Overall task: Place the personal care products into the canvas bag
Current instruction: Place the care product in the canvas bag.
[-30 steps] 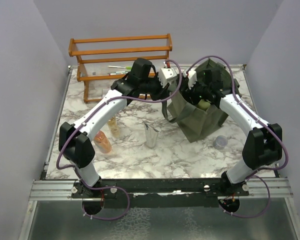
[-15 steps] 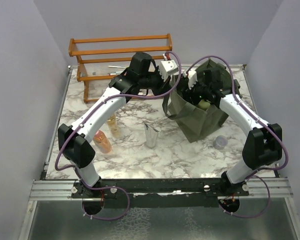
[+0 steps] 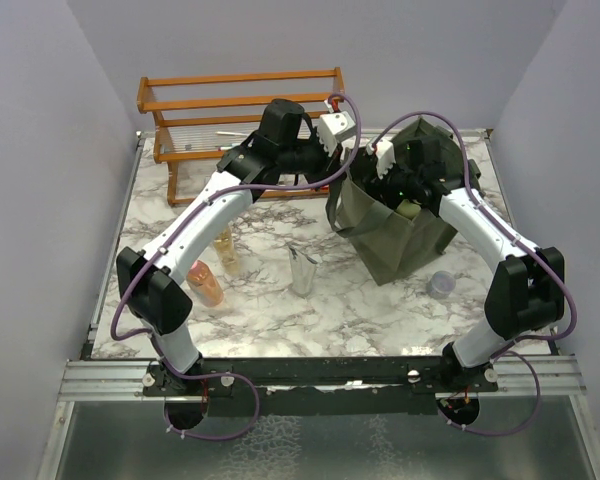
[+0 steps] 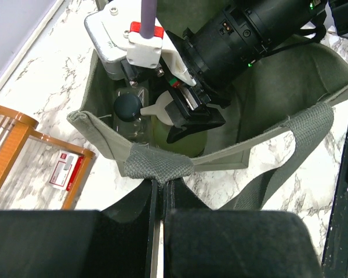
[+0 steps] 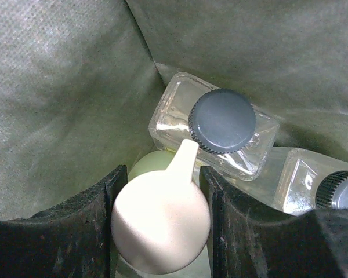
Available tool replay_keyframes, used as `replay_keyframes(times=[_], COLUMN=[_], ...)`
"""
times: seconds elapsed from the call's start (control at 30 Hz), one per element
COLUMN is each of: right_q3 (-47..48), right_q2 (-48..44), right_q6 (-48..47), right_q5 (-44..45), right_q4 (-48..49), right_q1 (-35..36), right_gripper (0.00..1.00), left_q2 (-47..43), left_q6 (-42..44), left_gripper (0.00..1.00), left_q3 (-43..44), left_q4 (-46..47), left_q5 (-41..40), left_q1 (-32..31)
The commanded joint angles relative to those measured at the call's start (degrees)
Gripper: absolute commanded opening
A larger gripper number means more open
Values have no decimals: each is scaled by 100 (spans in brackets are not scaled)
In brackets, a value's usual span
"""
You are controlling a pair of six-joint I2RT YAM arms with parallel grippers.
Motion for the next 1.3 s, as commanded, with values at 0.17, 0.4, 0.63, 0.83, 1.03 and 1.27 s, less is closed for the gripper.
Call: replay_keyframes(times=[0.17,0.4,0.63,0.83,1.03,1.27], right_q3=[234,232,361,595,875,991], right_q2=[-32,2,-103,-165,-160,-274], right_q6=[-113,-170,-31,50,22,-14], right_q5=[74,-211,-467,-515,-463,-257], right_q4=[210,58,-42,-96,-305,-391], right_q1=[51,50,47,51,50,51], right_gripper=[12,20,38,52,63,70], left_q2=[-226,-330,-471,-477,-431,-397], left_q6=[-133,165,561,642,658,647], left_gripper=[0,0,1,1,1,1], left_q3=[365,-15,-596,-833,-839,-817], left_q4=[429,303,240,304,341,390], left_q5=[291,246,247,223,207,211], left_q1=[-4,-4,-4,-4,-4,-4])
